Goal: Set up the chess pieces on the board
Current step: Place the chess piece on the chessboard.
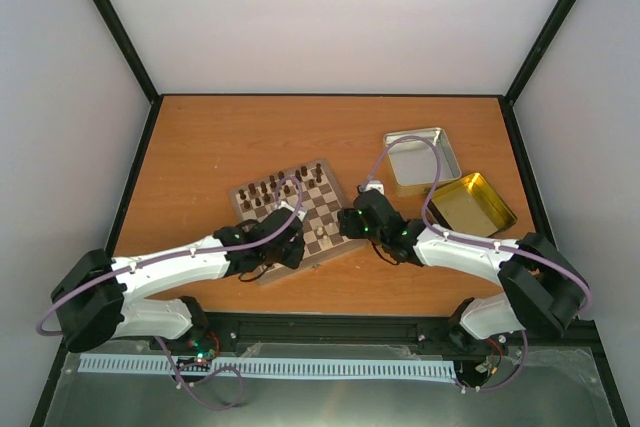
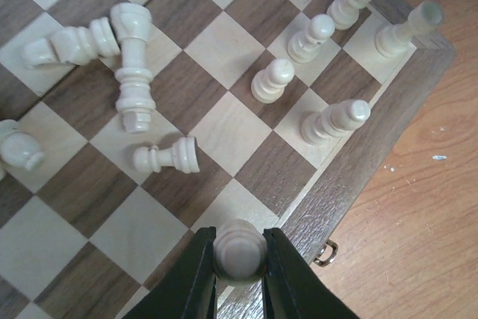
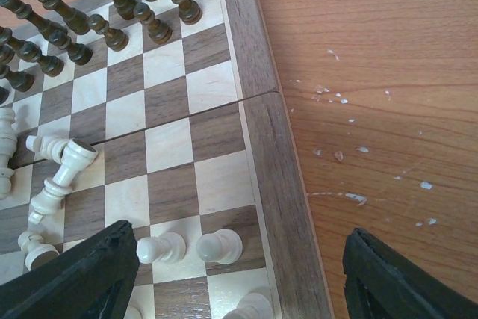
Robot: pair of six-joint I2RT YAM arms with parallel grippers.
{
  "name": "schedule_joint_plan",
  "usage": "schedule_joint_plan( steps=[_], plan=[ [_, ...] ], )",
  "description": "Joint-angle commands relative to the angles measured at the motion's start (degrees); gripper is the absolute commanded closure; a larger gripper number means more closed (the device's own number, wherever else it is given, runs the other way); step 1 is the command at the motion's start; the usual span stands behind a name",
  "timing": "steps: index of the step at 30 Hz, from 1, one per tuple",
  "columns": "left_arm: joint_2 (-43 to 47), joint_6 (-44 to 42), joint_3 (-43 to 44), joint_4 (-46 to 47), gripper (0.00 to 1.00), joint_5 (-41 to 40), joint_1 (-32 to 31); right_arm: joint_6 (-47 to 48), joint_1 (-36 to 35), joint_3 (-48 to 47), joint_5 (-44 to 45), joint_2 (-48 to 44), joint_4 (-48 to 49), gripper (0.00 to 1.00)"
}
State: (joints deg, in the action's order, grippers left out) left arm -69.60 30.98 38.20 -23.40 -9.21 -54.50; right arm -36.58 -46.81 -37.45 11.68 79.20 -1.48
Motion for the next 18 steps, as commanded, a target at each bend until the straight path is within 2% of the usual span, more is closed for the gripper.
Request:
schedule_joint_plan(
  steps=[1,12,18],
  plan=[
    [-1.2,1.0,-1.2,5.7,0.94,2.2,-0.8,-1.3,0.9,0.2,0.5,-1.0,0.9,0.25],
    [-3.7,1.2,-2.7,6.6,0.91,1.6,-0.8,0.2,1.0,0.0,-0.7,-4.4,1.8,0.25],
    [-2.3,1.1,-2.1,4.7,0.8,1.2,-0.8,0.1,1.1,-0.2,-0.7,-4.6,1.3,0.25]
  ],
)
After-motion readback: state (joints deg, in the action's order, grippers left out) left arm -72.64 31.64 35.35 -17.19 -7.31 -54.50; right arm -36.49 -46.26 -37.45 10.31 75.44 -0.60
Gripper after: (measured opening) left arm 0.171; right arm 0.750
